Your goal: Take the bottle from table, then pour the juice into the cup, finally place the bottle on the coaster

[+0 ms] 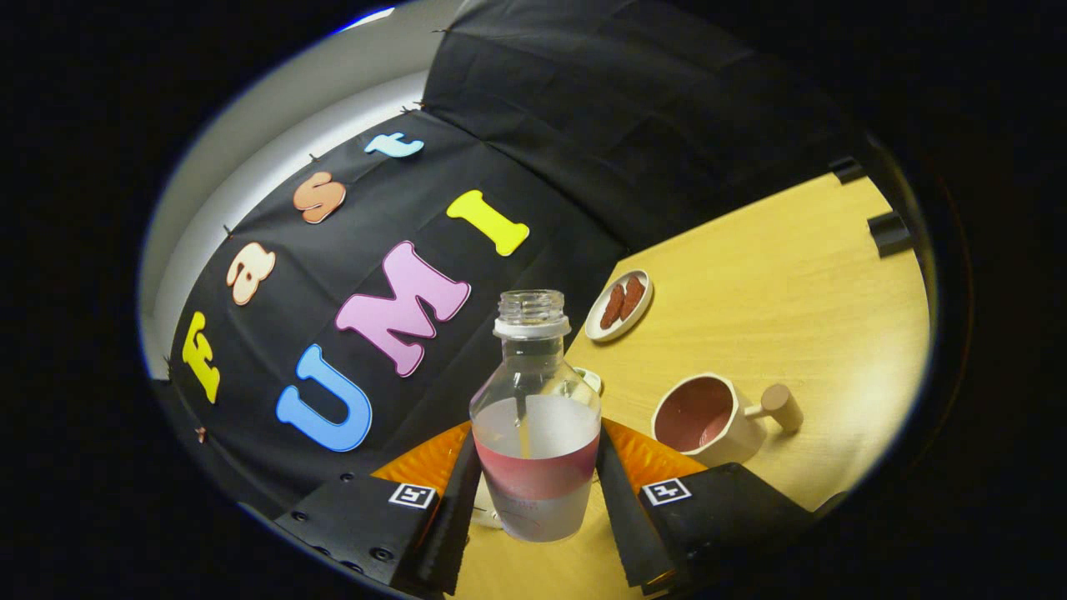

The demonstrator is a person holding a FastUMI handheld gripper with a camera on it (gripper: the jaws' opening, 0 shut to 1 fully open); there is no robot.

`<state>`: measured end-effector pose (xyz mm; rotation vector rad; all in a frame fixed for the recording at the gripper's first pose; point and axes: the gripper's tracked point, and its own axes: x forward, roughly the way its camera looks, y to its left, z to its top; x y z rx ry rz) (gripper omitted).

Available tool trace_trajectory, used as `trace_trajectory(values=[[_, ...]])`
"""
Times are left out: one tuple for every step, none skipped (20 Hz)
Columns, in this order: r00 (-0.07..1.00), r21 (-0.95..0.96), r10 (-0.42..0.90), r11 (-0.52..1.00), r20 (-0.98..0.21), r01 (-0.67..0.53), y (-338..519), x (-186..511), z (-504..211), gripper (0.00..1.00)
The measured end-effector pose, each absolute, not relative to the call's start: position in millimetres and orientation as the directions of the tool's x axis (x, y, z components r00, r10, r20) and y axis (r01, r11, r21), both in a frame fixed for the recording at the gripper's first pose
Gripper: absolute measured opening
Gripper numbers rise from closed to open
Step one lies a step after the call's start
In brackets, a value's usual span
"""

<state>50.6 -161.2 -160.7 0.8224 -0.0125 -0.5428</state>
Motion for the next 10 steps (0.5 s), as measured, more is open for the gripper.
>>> trace_trajectory(values=[[0.859, 0.665, -0.476, 0.582, -0.187, 0.467, -155, 54, -155, 0.74], [0.855, 0.62, -0.488, 0.62, -0.176, 0.482, -152, 58, -149, 0.74], [0.853, 0.558, -0.498, 0.667, -0.157, 0.493, -149, 62, -139, 0.74], [0.852, 0.477, -0.508, 0.721, -0.13, 0.503, -147, 68, -128, 0.74], [0.853, 0.379, -0.512, 0.773, -0.102, 0.509, -144, 74, -118, 0.74], [0.861, 0.278, -0.504, 0.818, -0.071, 0.503, -139, 83, -106, 0.74], [0.868, 0.183, -0.496, 0.85, -0.038, 0.494, -133, 94, -94, 0.74], [0.868, 0.091, -0.496, 0.864, -0.005, 0.495, -128, 105, -83, 0.74], [0.867, 0.011, -0.498, 0.867, 0.03, 0.498, -125, 114, -73, 0.74], [0.874, -0.054, -0.482, 0.873, 0.063, 0.485, -121, 123, -61, 0.74]])
